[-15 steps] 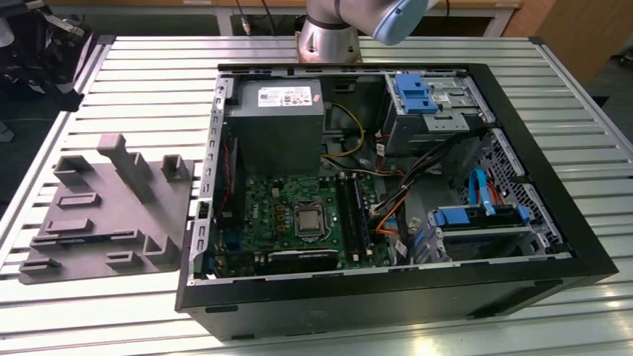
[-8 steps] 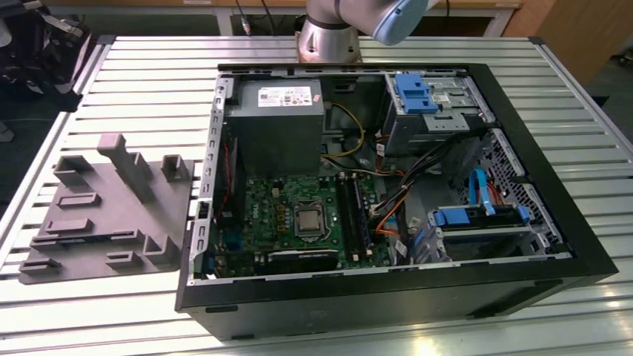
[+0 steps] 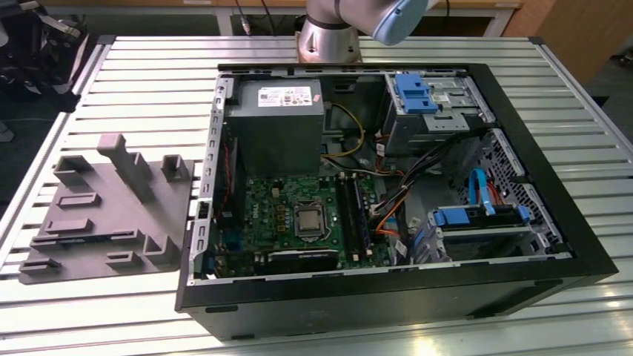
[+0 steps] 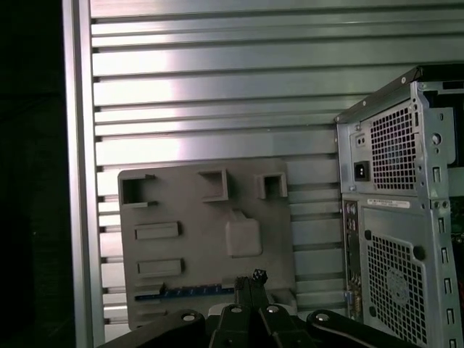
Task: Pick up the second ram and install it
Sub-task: 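Reach for the second ram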
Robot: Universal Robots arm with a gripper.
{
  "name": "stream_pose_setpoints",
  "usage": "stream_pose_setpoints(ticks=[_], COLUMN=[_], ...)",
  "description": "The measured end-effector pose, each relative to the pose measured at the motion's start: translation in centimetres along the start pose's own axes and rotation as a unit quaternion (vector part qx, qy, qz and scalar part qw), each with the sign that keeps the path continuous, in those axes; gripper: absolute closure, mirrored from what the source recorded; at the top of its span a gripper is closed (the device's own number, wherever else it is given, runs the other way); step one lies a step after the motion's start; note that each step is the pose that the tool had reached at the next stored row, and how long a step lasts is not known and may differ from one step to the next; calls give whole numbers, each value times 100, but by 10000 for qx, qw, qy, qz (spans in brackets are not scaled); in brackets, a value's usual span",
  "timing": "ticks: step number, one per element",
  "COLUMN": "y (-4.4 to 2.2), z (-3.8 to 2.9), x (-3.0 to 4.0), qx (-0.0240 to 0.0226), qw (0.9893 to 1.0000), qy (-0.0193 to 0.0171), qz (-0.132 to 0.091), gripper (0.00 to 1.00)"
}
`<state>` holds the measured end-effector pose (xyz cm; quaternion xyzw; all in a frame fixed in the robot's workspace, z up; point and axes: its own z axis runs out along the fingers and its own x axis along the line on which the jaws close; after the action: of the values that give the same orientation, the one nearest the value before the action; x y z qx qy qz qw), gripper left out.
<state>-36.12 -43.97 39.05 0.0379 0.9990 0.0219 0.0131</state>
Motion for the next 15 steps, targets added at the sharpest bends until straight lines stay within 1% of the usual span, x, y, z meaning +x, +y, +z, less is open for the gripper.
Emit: stream_pose_setpoints(ticks=[15], y=[-18], z=[0], x=[47], qx=[1], qw=[10000], qy=[1], qz=[0], gripper=[89])
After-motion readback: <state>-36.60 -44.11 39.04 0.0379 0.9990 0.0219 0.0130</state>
